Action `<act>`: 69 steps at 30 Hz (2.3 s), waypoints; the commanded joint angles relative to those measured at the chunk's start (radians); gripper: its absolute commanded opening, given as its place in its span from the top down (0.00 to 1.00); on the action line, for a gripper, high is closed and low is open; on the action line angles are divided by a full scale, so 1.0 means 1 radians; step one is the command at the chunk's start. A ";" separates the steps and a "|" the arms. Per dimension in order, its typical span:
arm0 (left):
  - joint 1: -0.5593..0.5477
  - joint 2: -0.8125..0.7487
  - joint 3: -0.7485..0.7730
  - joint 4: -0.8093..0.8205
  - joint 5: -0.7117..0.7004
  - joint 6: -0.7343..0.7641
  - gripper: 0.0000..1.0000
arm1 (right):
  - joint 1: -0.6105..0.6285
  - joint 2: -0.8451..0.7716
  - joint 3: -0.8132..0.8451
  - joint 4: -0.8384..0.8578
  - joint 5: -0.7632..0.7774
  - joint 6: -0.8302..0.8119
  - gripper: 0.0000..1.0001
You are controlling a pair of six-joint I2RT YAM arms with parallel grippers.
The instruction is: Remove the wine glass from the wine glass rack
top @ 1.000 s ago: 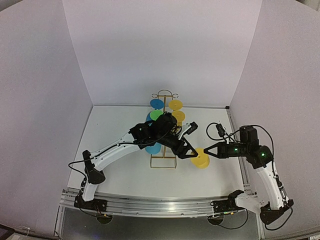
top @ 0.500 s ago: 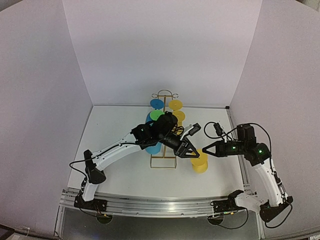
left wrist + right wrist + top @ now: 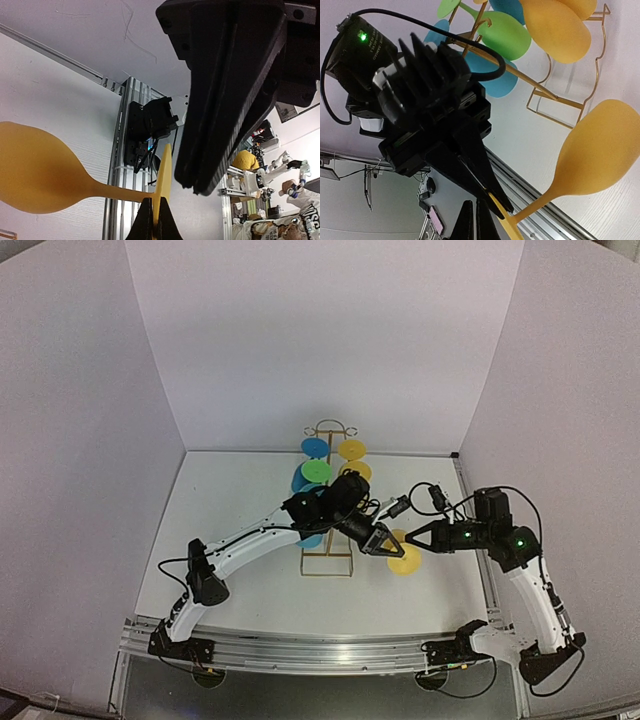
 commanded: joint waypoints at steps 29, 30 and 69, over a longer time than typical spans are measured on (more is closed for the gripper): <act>-0.118 -0.580 -1.171 0.918 -0.455 1.842 1.00 | 0.002 0.163 0.333 -0.392 0.344 0.107 0.37; -0.121 -0.581 -1.193 0.965 -0.458 1.841 1.00 | 0.002 0.157 0.325 -0.392 0.339 0.106 0.37; -0.144 -0.594 -1.359 1.053 -0.652 1.759 0.09 | 0.005 0.246 0.376 -0.498 0.683 0.000 1.00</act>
